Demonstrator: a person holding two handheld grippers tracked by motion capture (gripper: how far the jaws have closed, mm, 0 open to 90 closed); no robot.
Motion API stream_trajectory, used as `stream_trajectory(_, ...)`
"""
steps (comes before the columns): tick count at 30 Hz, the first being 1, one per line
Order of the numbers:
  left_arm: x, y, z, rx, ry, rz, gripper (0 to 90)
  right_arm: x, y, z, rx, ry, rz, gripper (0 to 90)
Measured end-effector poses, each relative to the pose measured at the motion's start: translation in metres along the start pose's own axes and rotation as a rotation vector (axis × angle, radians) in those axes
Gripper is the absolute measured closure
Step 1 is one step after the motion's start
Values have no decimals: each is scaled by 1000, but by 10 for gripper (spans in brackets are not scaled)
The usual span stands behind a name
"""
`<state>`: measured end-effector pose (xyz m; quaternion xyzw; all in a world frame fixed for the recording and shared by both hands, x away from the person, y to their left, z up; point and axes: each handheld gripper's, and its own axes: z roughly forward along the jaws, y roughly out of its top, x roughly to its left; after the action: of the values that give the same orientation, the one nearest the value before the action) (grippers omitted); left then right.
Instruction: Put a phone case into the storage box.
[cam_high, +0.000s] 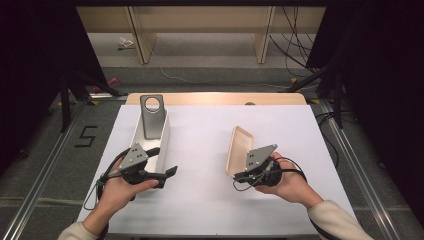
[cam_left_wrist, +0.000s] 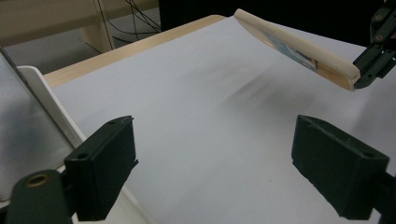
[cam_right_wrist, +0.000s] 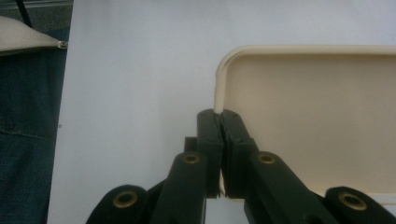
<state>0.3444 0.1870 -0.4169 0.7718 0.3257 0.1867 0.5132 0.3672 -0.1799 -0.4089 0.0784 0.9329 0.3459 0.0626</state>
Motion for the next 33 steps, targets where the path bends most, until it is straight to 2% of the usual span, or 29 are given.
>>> stream_trajectory(8,-3,16,9,10,-24,-21,154,5,-2,0,2,0,-6,882)
stream_trajectory(11,-6,25,15,34,-46,-46,158,6,-2,1,0,14,-4,882)
stream_trajectory(14,-11,36,24,42,-55,-30,158,8,-2,3,3,18,-8,882)
stream_trajectory(17,-17,47,36,50,-74,-8,160,11,-1,3,-2,22,-13,882)
stream_trajectory(25,-24,65,73,98,-84,0,180,19,4,3,-13,29,-34,882)
stream_trajectory(33,-29,77,104,134,-121,-30,208,22,8,6,-16,33,-50,882)
